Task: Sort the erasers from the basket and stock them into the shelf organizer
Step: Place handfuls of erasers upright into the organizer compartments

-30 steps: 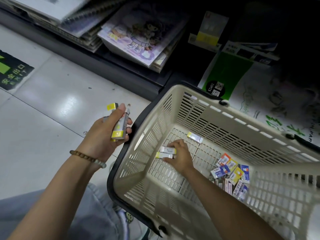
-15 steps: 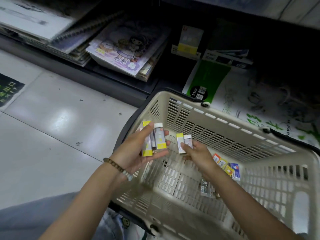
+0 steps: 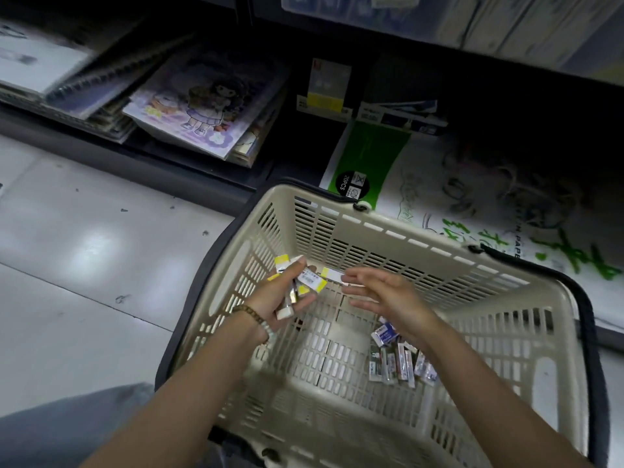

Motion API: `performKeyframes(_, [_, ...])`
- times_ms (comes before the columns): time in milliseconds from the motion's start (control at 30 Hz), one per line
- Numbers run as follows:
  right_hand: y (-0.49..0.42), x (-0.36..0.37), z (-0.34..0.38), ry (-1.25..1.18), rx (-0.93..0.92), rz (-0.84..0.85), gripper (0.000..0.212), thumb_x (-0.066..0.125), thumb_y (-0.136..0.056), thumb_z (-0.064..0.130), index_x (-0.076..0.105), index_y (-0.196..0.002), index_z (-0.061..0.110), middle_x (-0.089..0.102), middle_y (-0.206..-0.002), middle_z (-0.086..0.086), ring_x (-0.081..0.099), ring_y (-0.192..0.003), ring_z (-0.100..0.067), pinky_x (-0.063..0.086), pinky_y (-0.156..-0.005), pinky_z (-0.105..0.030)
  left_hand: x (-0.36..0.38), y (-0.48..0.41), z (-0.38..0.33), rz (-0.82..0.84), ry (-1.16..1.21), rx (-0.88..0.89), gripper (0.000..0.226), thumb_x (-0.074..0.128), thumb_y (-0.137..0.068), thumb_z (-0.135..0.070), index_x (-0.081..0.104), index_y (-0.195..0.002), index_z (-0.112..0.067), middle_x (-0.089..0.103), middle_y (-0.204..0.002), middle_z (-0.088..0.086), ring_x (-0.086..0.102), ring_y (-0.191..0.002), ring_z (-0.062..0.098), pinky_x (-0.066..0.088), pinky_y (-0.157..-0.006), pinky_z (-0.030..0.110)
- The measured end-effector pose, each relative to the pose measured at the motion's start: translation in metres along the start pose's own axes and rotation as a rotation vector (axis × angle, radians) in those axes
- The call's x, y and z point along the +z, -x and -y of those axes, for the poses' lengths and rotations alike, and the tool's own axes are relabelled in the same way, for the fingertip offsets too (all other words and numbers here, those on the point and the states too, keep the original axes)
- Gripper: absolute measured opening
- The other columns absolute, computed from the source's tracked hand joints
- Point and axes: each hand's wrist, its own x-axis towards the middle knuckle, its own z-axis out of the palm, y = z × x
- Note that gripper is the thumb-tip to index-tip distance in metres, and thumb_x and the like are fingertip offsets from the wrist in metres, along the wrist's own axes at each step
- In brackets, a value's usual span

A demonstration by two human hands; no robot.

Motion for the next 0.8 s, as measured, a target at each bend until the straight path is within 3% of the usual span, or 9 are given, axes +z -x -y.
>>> performKeyframes(100, [-0.037, -0.003, -0.043, 0.074, 0.068, -0.225, 0.028, 0.056, -0.093, 0.009, 0.060, -0.120, 0.002, 0.062, -0.105, -0.013, 0.060, -0.076, -0.012, 0.052, -0.055, -0.013, -0.012, -0.010, -0.005, -0.056, -0.024, -0.017, 0.024, 0.072, -0.072, -0.028, 0.067, -0.088, -0.011, 0.074, -0.073, -0.001, 0.071, -0.065, 0.010, 0.055, -0.052, 0.021])
performKeyframes(167, [-0.060, 0.001, -0.067, 0.114, 0.072, -0.309, 0.036, 0.062, -0.089, 0.008, 0.057, -0.124, 0.002, 0.059, -0.102, -0.013, 0.057, -0.078, -0.017, 0.050, -0.052, -0.017, -0.020, -0.015, -0.006, -0.085, -0.063, -0.026, 0.035, 0.078, -0.058, -0.035, 0.070, -0.083, -0.012, 0.074, -0.074, 0.002, 0.070, -0.062, 0.011, 0.053, -0.049, 0.020])
performKeyframes(267, [-0.086, 0.007, -0.088, 0.168, 0.030, -0.472, 0.038, 0.072, -0.080, 0.006, 0.062, -0.116, 0.002, 0.062, -0.098, -0.017, 0.057, -0.085, -0.023, 0.051, -0.075, -0.035, -0.025, -0.023, -0.003, -0.088, -0.075, -0.048, 0.038, 0.081, -0.052, -0.038, 0.072, -0.078, -0.013, 0.072, -0.068, 0.004, 0.067, -0.054, 0.012, 0.051, -0.046, 0.019])
performKeyframes(367, [-0.097, 0.013, -0.096, 0.259, -0.034, -0.578, 0.031, 0.079, -0.073, 0.007, 0.068, -0.102, 0.005, 0.059, -0.090, -0.009, 0.056, -0.085, -0.019, 0.045, -0.078, -0.029, -0.024, -0.028, -0.001, -0.080, -0.067, -0.075, 0.035, 0.079, -0.056, -0.036, 0.071, -0.081, -0.013, 0.071, -0.065, 0.002, 0.066, -0.051, 0.011, 0.049, -0.044, 0.018])
performKeyframes(467, [-0.102, 0.017, -0.102, 0.352, -0.076, -0.612, 0.028, 0.081, -0.071, 0.013, 0.071, -0.097, 0.014, 0.059, -0.093, -0.006, 0.054, -0.083, -0.014, 0.043, -0.076, -0.025, -0.025, -0.034, 0.000, -0.076, -0.044, -0.093, 0.031, 0.077, -0.061, -0.033, 0.069, -0.084, -0.014, 0.072, -0.069, 0.002, 0.068, -0.056, 0.011, 0.050, -0.045, 0.017])
performKeyframes(600, [-0.099, 0.019, -0.105, 0.401, -0.081, -0.604, 0.023, 0.081, -0.070, 0.013, 0.066, -0.087, 0.016, 0.059, -0.092, -0.001, 0.055, -0.084, -0.016, 0.047, -0.077, -0.034, -0.024, -0.035, 0.001, -0.092, 0.060, -0.103, 0.012, 0.073, -0.076, -0.023, 0.069, -0.082, -0.014, 0.073, -0.072, 0.002, 0.070, -0.061, 0.012, 0.053, -0.048, 0.020])
performKeyframes(733, [-0.073, 0.005, -0.097, 0.210, -0.032, -0.452, 0.026, 0.077, -0.071, -0.003, 0.056, -0.077, 0.010, 0.054, -0.069, -0.003, 0.051, -0.065, -0.021, 0.047, -0.068, -0.036, -0.015, -0.024, 0.000, -0.103, -0.014, -0.074, 0.028, 0.079, -0.059, -0.031, 0.069, -0.080, -0.014, 0.072, -0.065, -0.002, 0.067, -0.055, 0.008, 0.051, -0.047, 0.017])
performKeyframes(800, [-0.051, -0.005, -0.083, 0.179, -0.026, -0.427, 0.018, 0.074, -0.074, -0.002, 0.061, -0.083, 0.007, 0.059, -0.073, -0.005, 0.055, -0.065, -0.016, 0.048, -0.061, -0.021, -0.010, -0.014, -0.001, -0.107, -0.081, -0.042, 0.035, 0.081, -0.053, -0.037, 0.072, -0.080, -0.016, 0.072, -0.065, -0.005, 0.065, -0.054, 0.006, 0.050, -0.047, 0.016])
